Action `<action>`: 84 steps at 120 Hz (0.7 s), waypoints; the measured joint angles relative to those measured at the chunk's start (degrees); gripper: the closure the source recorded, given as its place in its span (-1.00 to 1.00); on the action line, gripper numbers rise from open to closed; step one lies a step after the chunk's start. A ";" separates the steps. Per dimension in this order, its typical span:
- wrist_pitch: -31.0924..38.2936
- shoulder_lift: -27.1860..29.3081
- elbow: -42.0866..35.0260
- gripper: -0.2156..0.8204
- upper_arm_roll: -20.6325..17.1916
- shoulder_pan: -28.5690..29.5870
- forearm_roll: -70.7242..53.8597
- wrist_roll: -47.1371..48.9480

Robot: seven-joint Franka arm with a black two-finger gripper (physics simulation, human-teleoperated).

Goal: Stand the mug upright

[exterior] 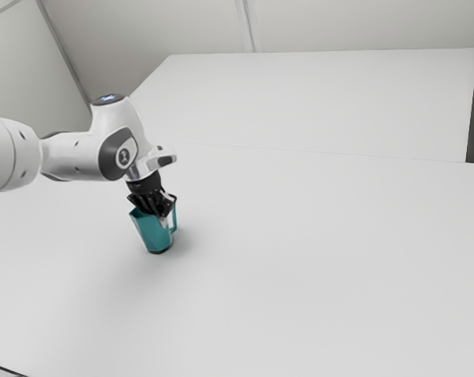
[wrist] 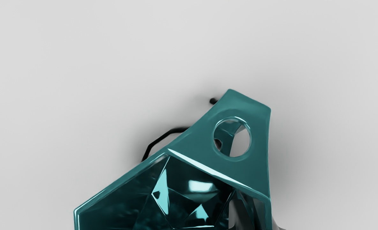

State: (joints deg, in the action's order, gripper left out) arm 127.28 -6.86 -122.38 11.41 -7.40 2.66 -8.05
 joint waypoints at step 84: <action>1.69 -0.16 0.35 -0.42 -0.25 -1.34 0.84 3.03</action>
State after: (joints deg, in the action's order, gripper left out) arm 128.98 -7.03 -122.03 11.16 -8.73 3.50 -5.02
